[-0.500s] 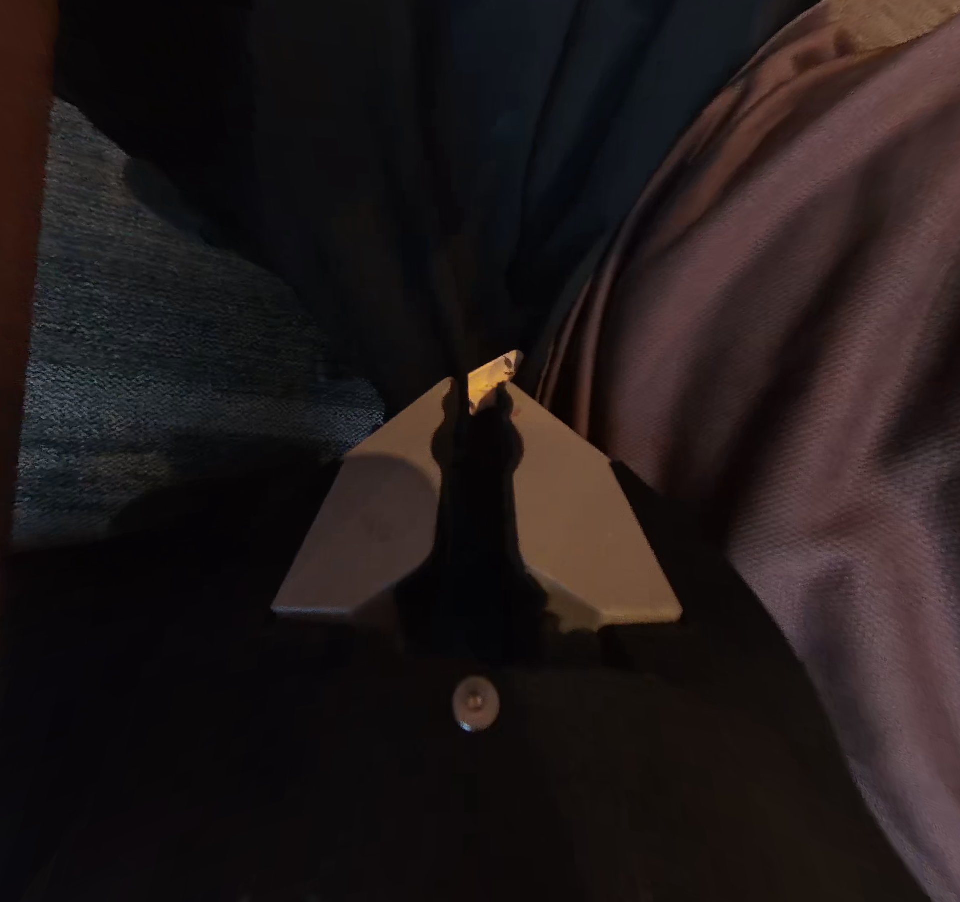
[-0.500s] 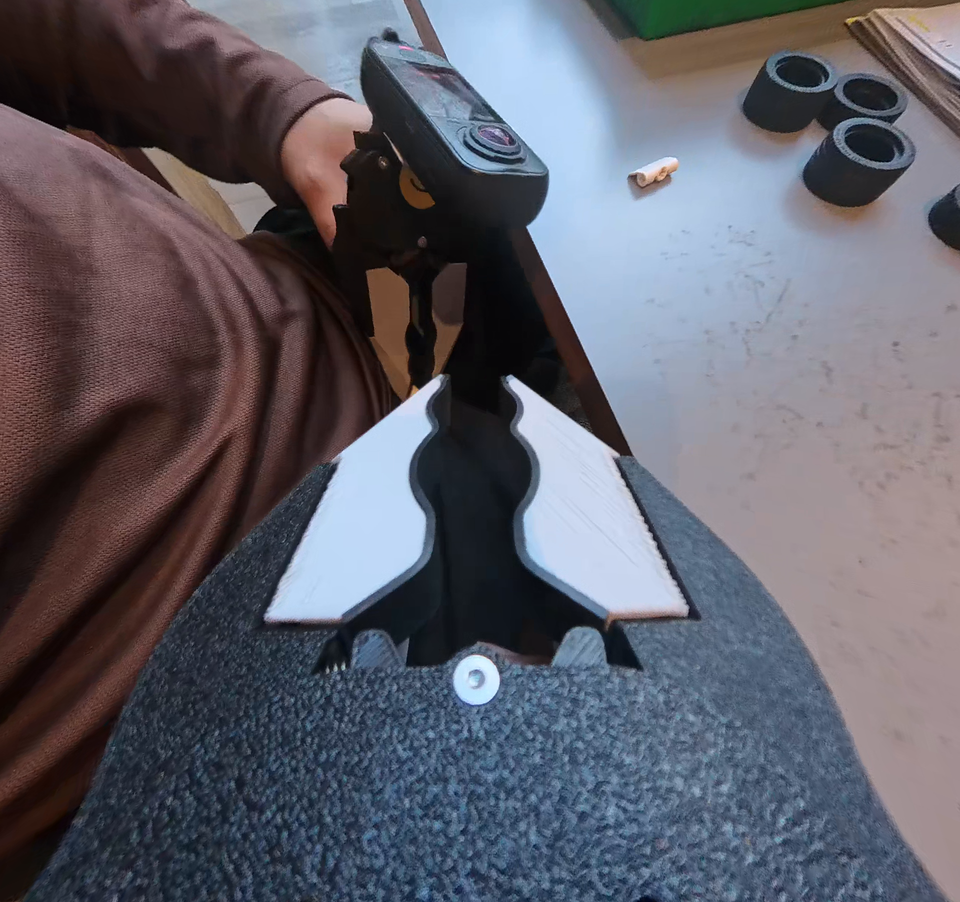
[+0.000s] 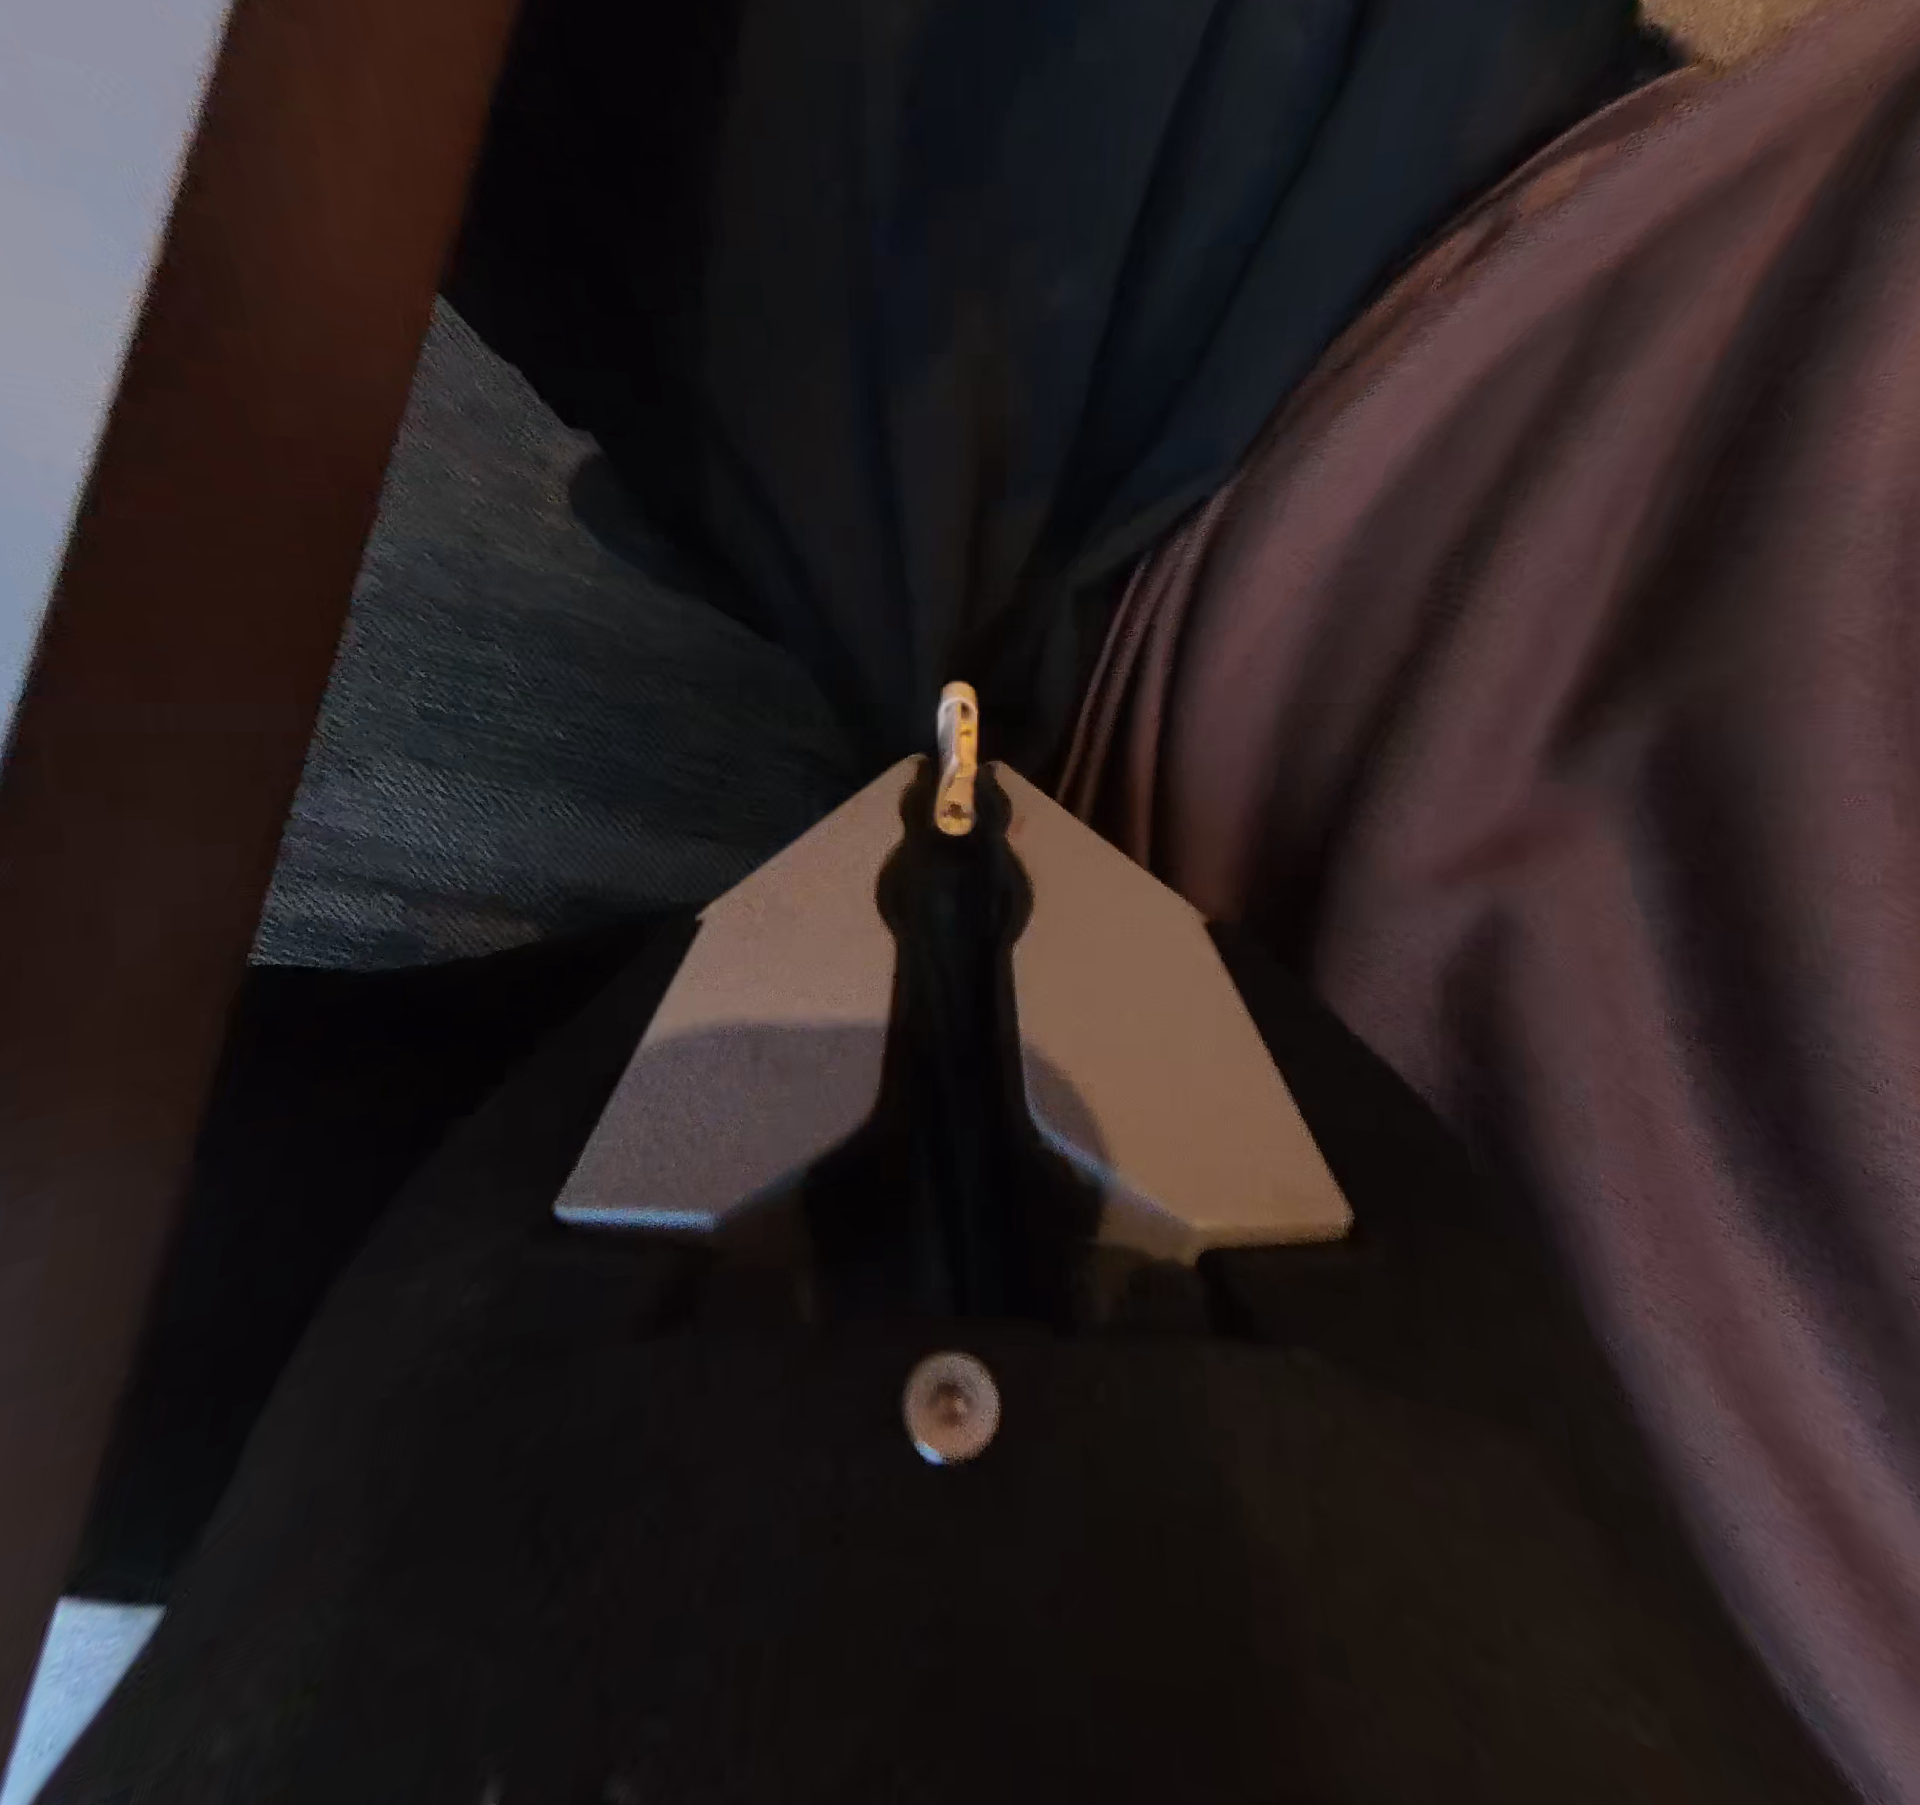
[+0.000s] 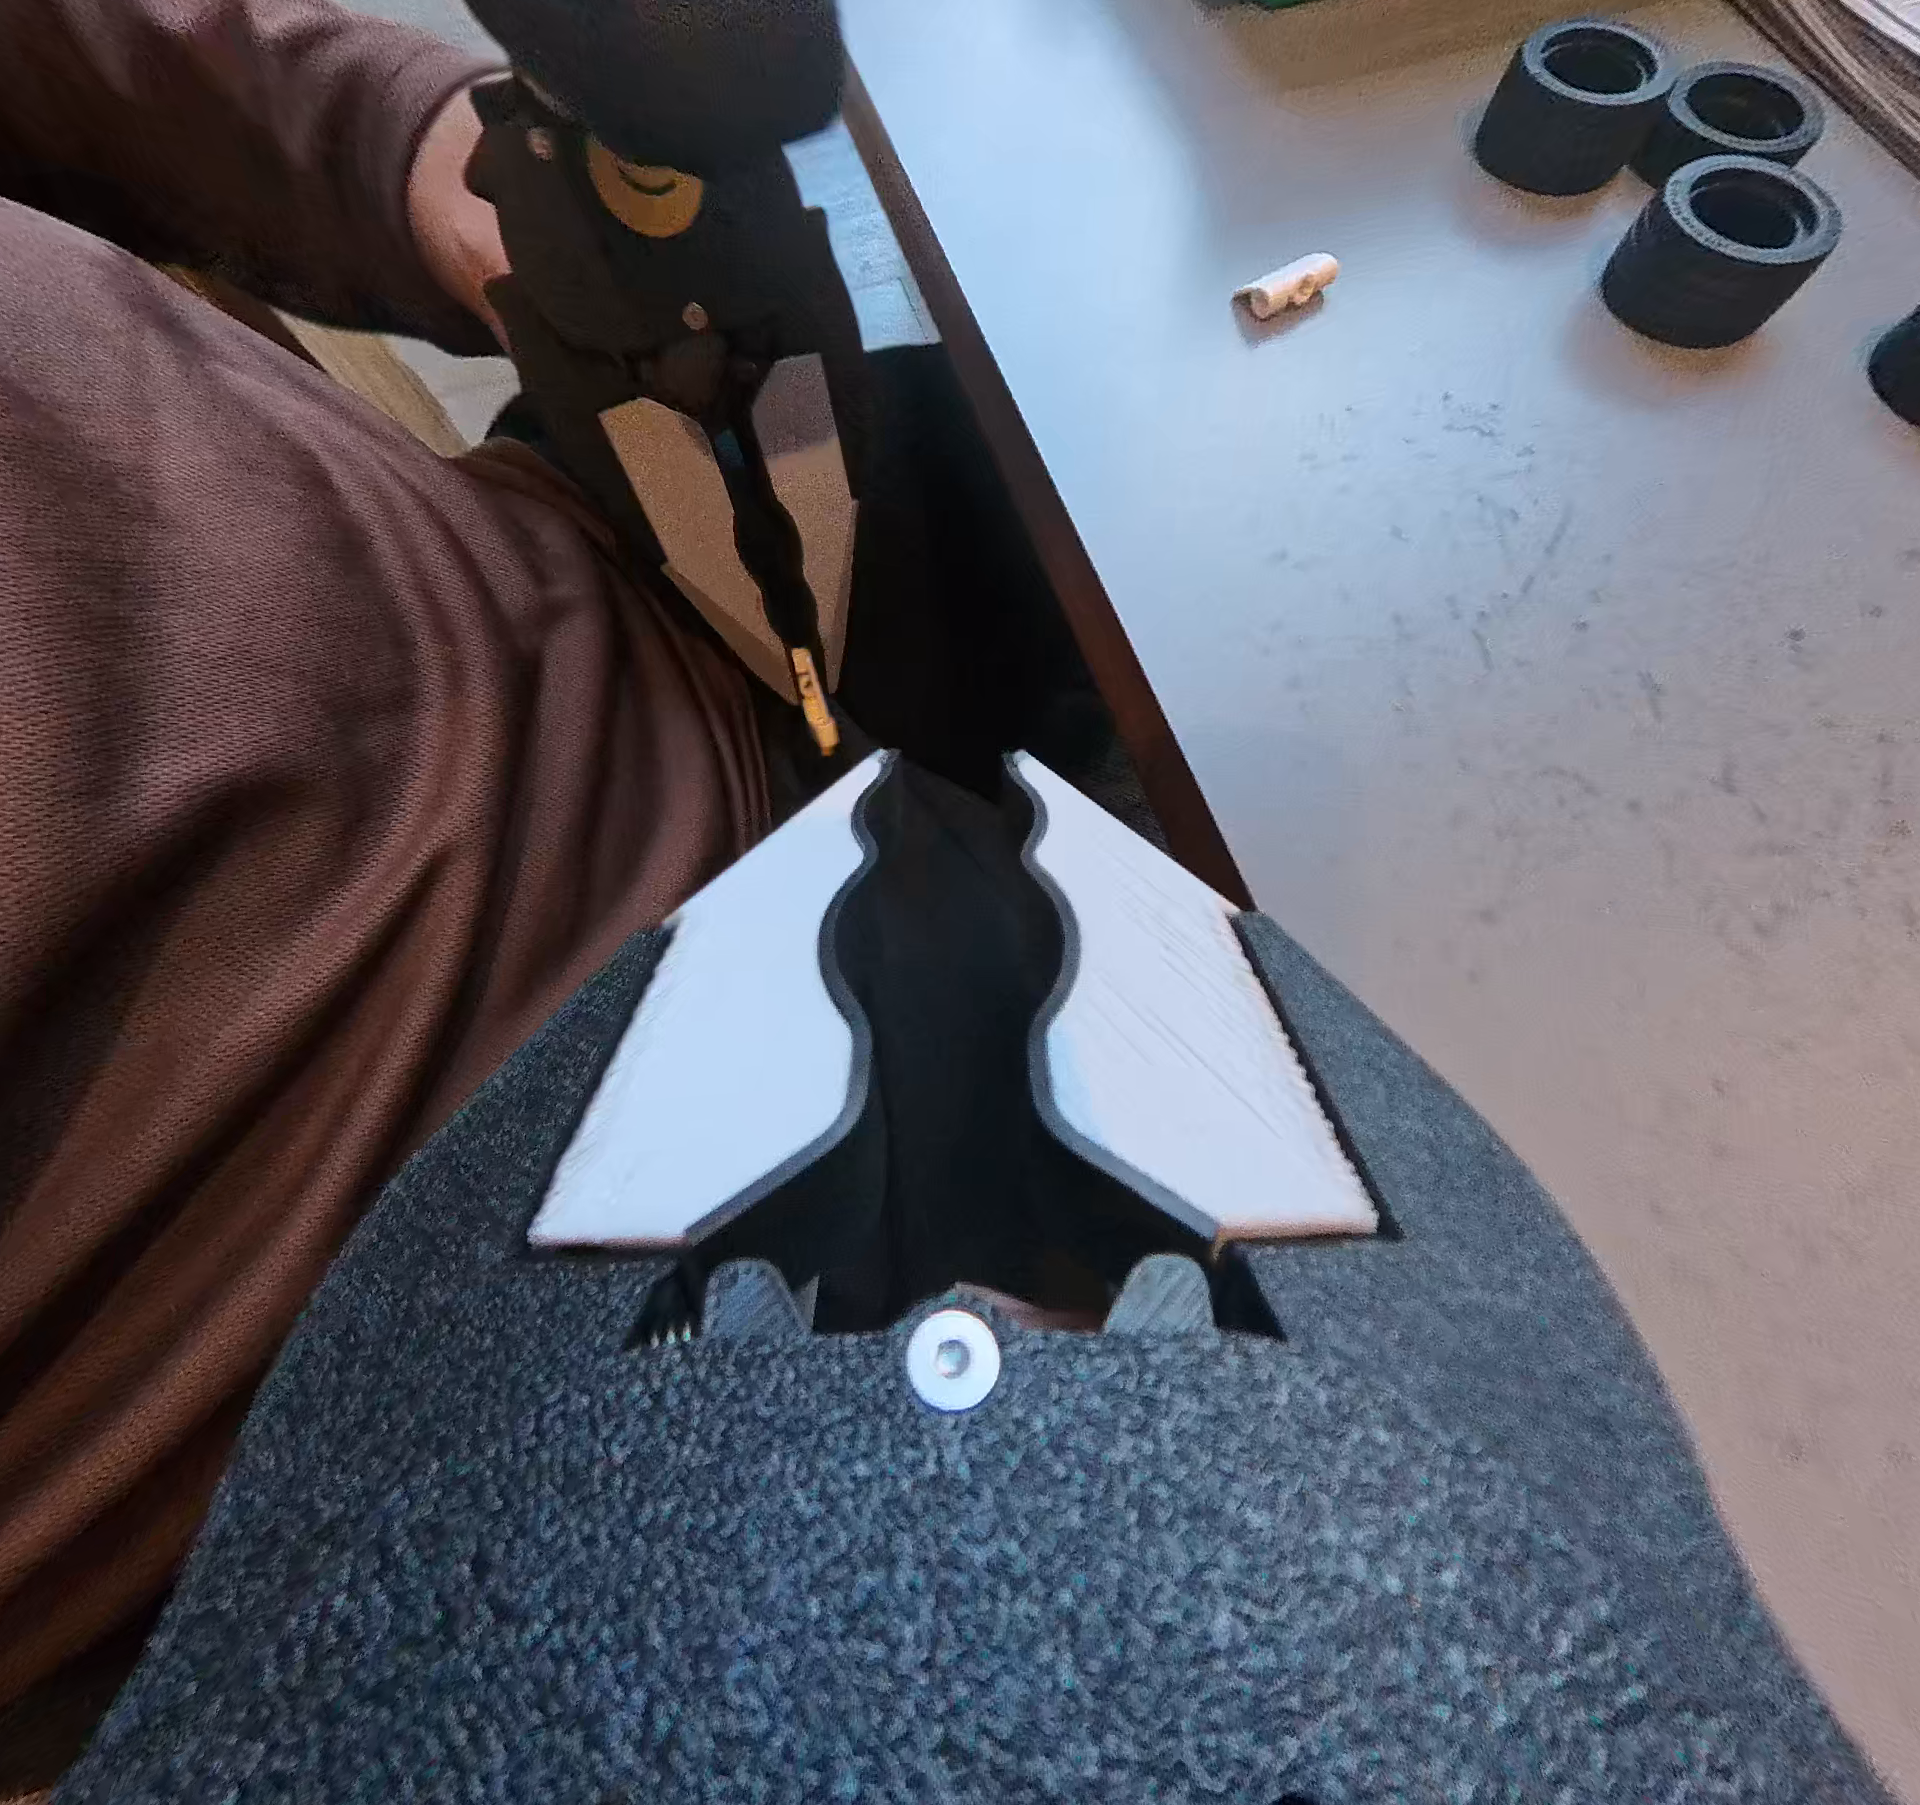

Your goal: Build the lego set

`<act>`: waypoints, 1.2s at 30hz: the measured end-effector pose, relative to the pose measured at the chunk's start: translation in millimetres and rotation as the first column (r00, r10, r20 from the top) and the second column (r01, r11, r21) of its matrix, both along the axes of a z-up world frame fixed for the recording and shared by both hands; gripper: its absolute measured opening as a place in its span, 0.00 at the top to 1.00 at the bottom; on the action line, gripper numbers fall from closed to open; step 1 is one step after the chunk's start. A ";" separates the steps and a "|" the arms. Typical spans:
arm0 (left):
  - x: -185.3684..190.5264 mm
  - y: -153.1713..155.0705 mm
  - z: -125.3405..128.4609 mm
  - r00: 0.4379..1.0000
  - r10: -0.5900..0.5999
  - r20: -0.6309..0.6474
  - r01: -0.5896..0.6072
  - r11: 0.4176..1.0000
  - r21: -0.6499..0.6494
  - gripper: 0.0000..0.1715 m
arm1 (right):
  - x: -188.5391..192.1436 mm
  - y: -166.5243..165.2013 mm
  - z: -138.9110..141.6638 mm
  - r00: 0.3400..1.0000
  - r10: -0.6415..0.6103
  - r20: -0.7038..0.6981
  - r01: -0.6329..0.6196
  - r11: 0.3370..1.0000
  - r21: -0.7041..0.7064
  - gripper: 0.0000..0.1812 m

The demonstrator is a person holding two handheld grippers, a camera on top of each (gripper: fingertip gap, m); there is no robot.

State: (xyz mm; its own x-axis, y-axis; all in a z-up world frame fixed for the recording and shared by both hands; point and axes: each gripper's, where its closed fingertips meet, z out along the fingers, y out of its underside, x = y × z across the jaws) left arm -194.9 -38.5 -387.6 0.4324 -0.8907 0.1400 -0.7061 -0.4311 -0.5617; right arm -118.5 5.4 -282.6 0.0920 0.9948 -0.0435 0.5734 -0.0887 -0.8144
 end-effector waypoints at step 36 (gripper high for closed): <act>9.4 163.6 168.3 0.939 -0.201 0.278 -0.014 0.787 0.617 0.97 | -70.4 128.6 58.4 0.986 0.050 0.162 -0.157 0.623 0.766 0.96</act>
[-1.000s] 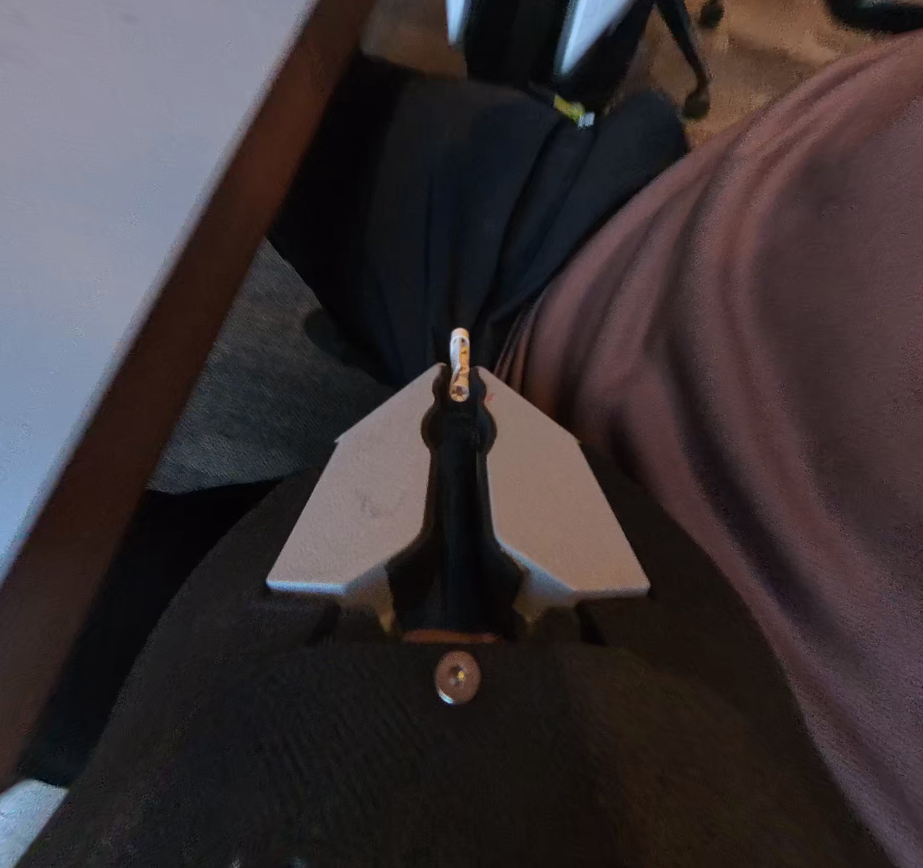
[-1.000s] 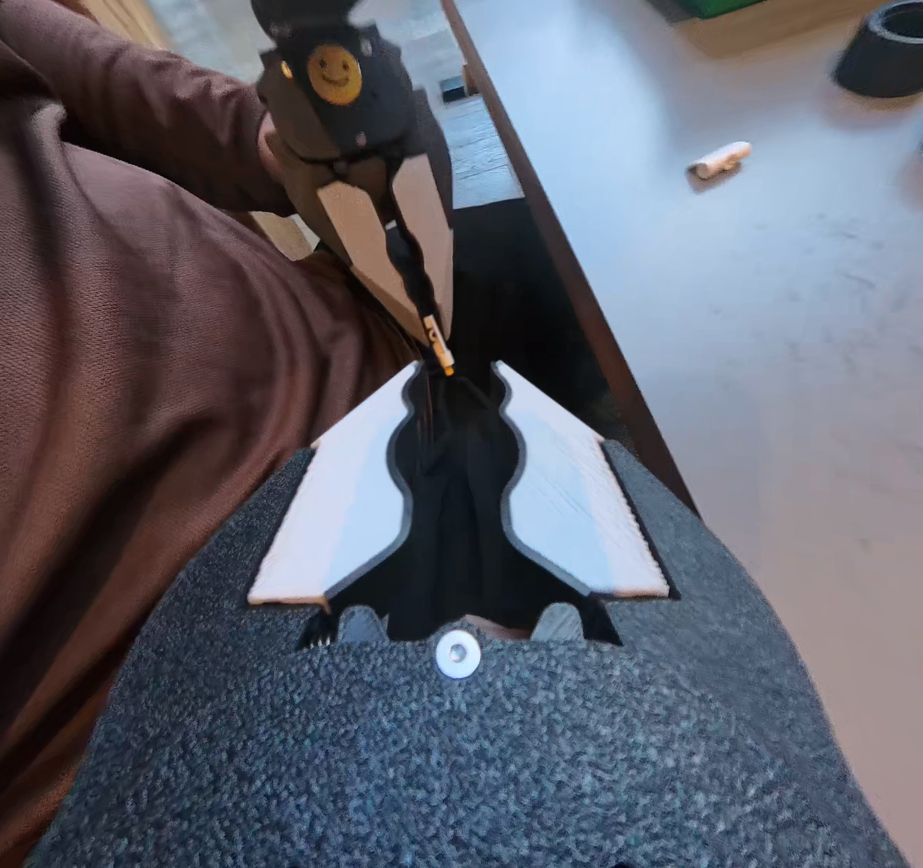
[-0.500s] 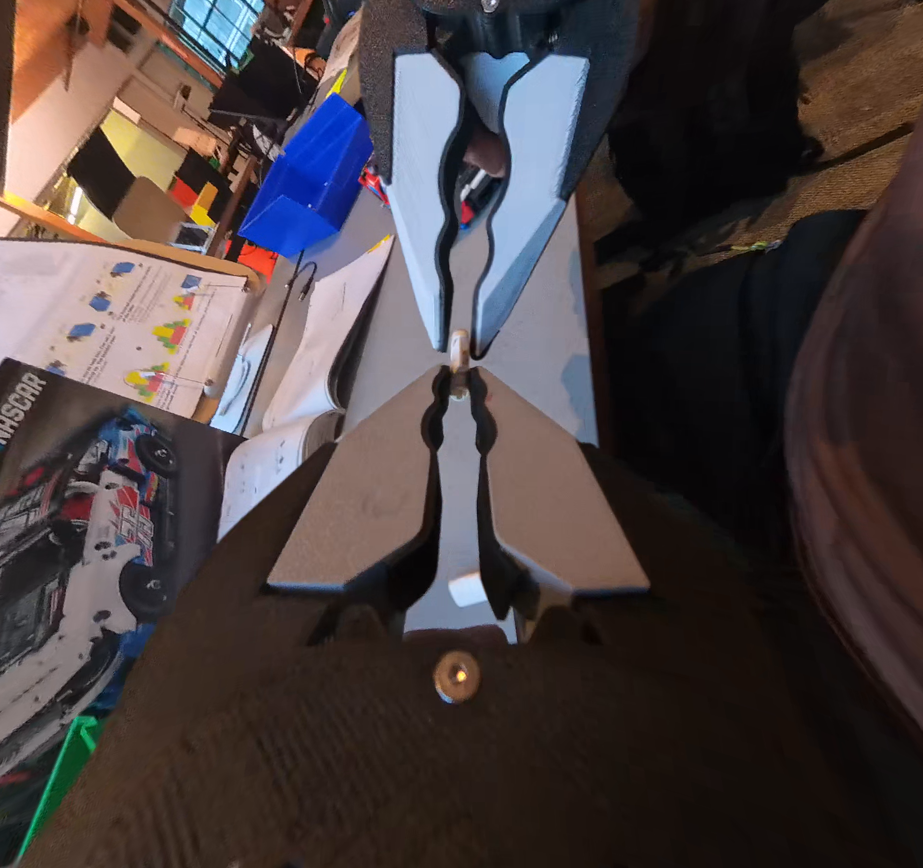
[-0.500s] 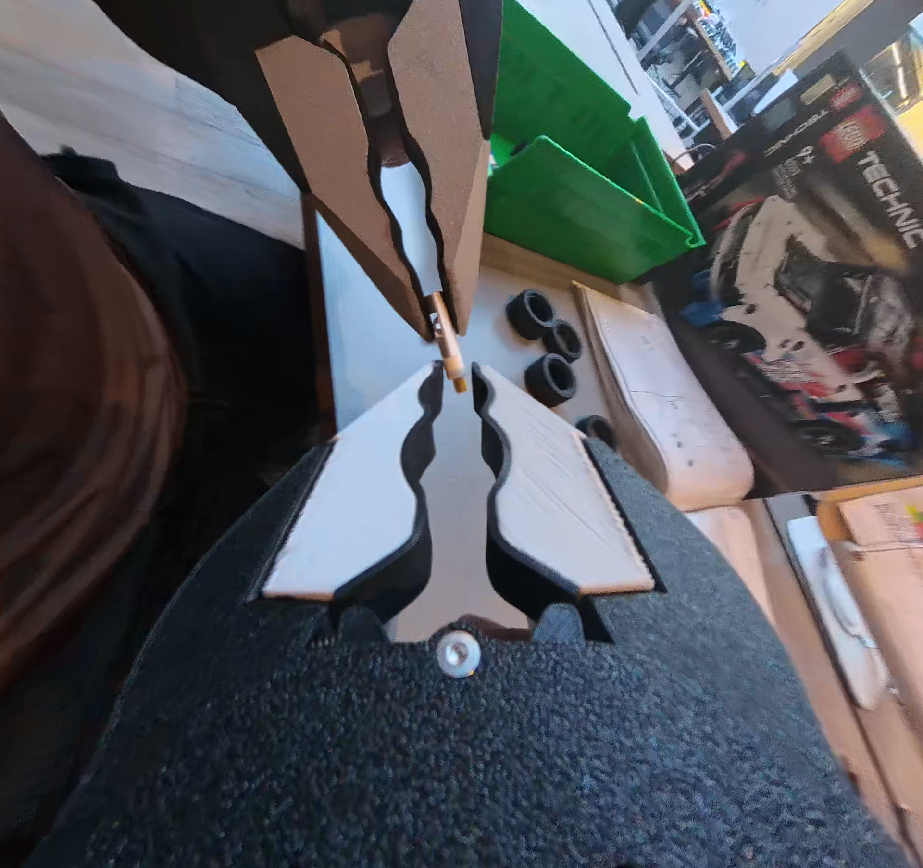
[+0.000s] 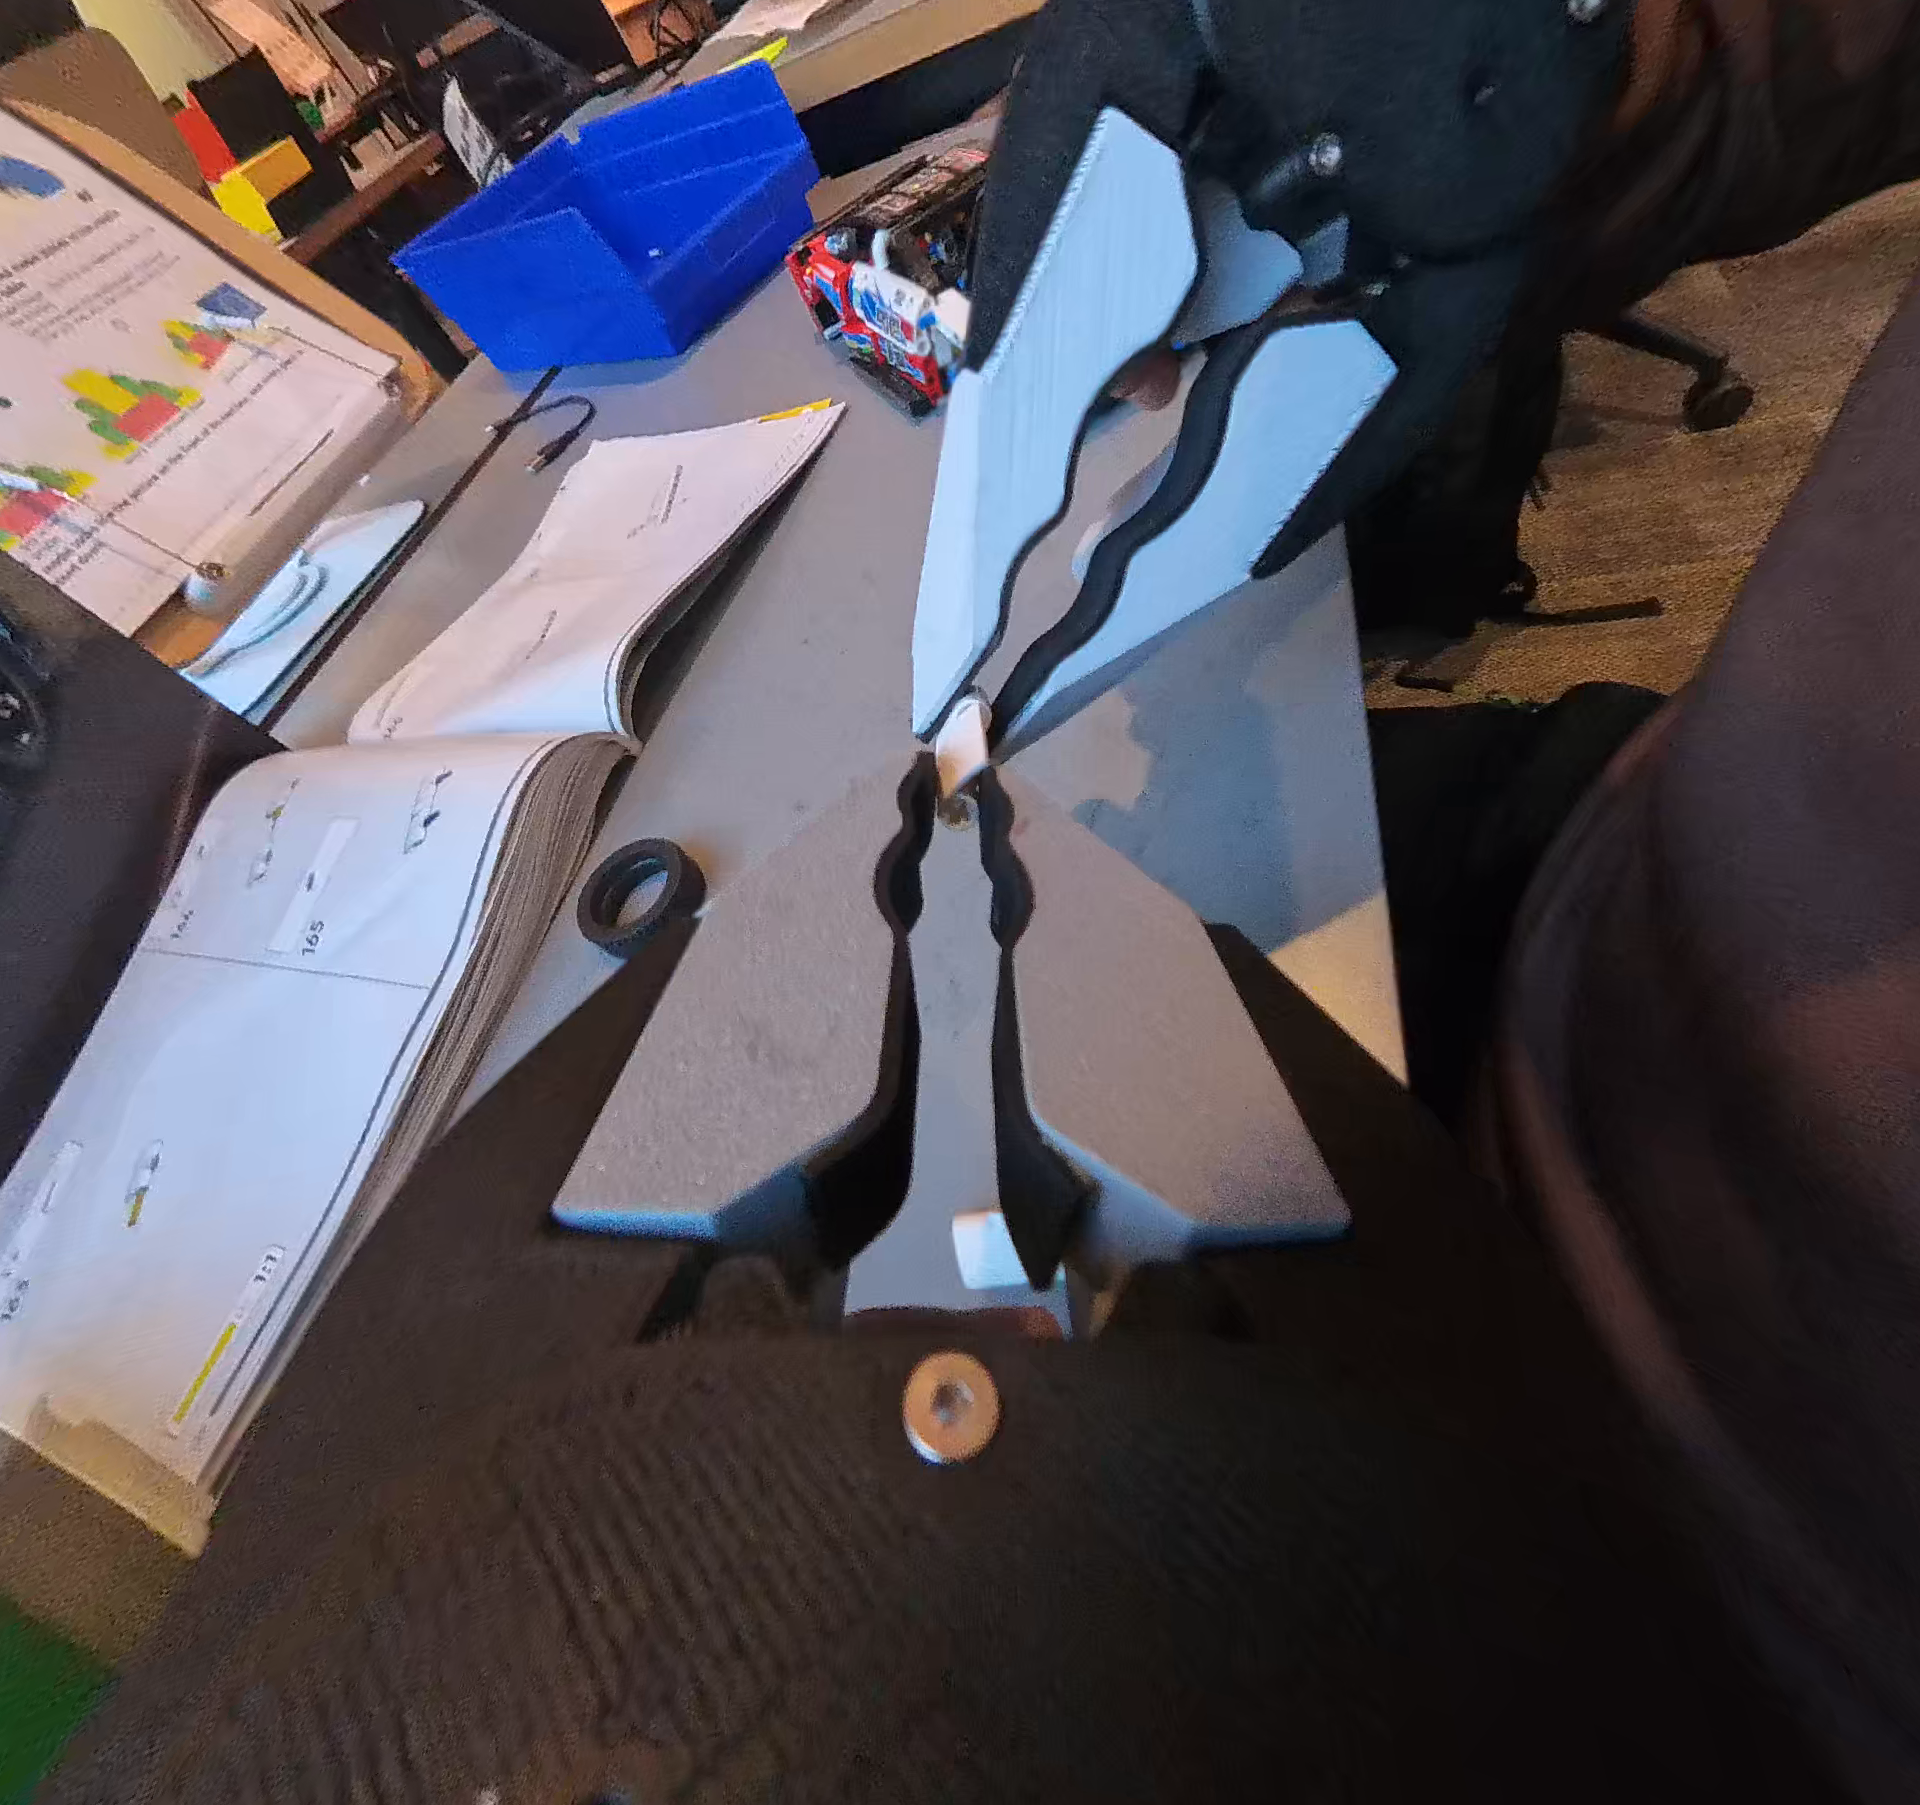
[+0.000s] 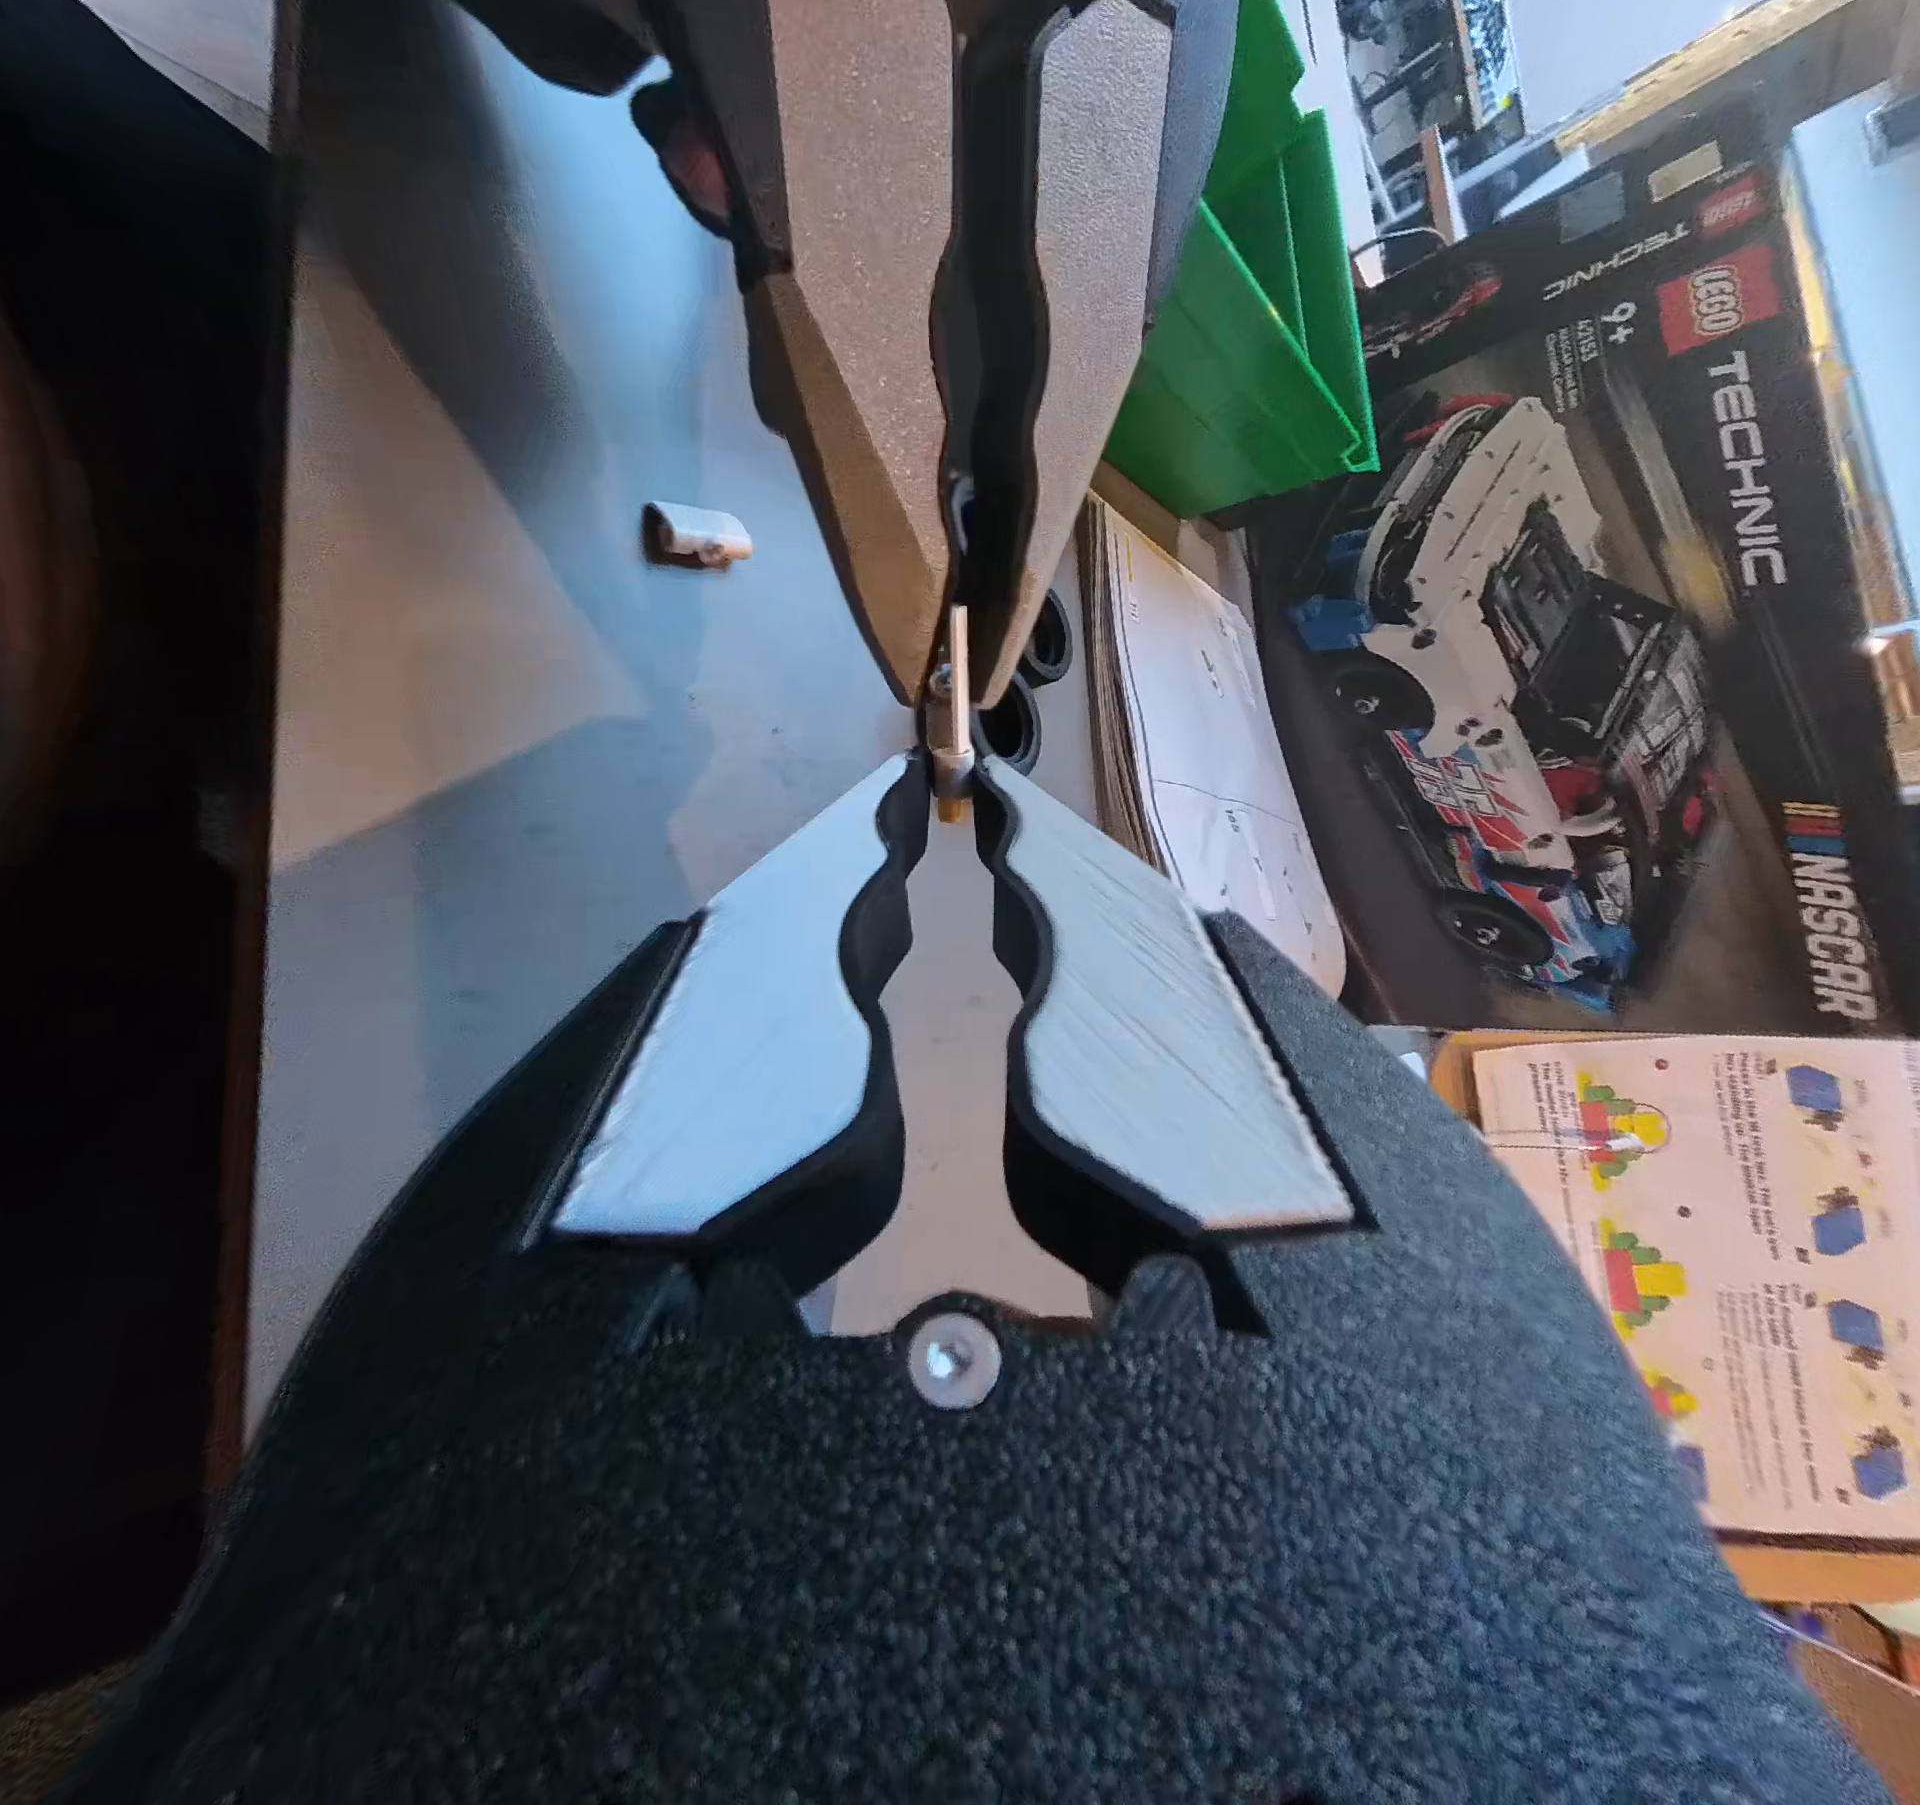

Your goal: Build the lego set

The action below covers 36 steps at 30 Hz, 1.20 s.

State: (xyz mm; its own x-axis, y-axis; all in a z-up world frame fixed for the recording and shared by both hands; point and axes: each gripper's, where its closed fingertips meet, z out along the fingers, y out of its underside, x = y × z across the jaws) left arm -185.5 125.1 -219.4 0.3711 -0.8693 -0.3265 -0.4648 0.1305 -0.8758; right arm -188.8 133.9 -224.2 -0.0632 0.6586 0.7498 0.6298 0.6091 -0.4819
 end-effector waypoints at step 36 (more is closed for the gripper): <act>-35.3 14.0 -74.3 0.944 0.091 -0.316 -0.212 0.903 -0.373 0.75 | 26.1 24.4 -66.5 0.990 -0.112 0.089 0.131 0.961 -0.244 0.84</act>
